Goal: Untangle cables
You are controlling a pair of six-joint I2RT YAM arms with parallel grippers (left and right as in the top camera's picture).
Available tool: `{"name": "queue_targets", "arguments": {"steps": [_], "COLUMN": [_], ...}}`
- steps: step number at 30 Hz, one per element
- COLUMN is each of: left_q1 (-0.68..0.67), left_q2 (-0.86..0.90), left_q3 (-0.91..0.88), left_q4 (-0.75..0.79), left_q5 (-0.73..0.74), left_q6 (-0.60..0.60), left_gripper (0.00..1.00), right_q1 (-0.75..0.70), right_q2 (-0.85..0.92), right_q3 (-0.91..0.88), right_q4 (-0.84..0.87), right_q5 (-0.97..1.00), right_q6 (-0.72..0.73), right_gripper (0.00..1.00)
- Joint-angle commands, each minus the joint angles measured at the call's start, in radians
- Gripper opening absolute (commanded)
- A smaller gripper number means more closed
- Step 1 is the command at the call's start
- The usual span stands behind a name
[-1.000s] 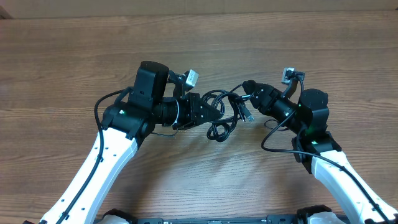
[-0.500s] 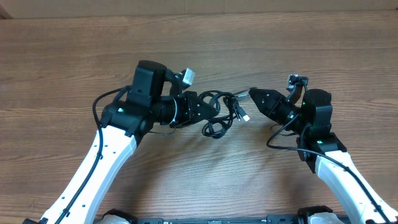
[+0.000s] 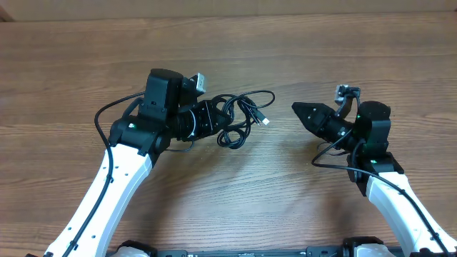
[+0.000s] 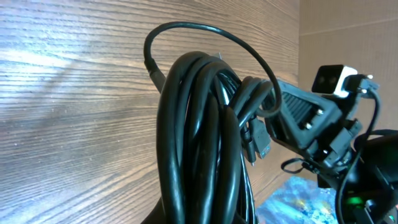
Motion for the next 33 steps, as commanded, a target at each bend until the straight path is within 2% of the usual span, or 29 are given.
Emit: {"name": "queue_targets", "arguments": {"steps": [1, 8, 12, 17, 21, 26, 33], "left_q1": [-0.001, -0.003, -0.016, -0.050, -0.081, -0.105, -0.105], "left_q2": [-0.021, -0.021, -0.021, -0.021, -0.021, -0.021, -0.021], "left_q3": [0.007, 0.007, 0.007, 0.007, 0.007, 0.007, 0.007], "left_q4": [0.005, 0.003, -0.019, -0.073, -0.066, 0.007, 0.174], "left_q5": [-0.004, -0.011, -0.023, -0.023, -0.021, 0.008, 0.006], "left_q6": [0.081, 0.365, 0.522, 0.728, 0.806, 0.796, 0.591], "left_gripper": [0.04, 0.04, 0.04, 0.04, 0.04, 0.04, 0.04], "right_q1": [0.004, 0.005, 0.005, 0.005, 0.005, 0.006, 0.033], "right_q2": [0.001, 0.001, 0.001, 0.001, 0.001, 0.001, 0.001], "right_q3": [0.012, 0.012, 0.012, 0.012, 0.012, 0.012, 0.011], "right_q4": [0.042, 0.195, 0.270, 0.288, 0.288, 0.274, 0.169], "right_q5": [-0.158, -0.403, -0.456, -0.475, -0.493, -0.499, -0.531], "right_q6": [-0.011, -0.011, -0.011, -0.012, -0.039, -0.056, -0.102], "right_gripper": [0.31, 0.35, 0.35, 0.36, 0.36, 0.35, 0.36]}}
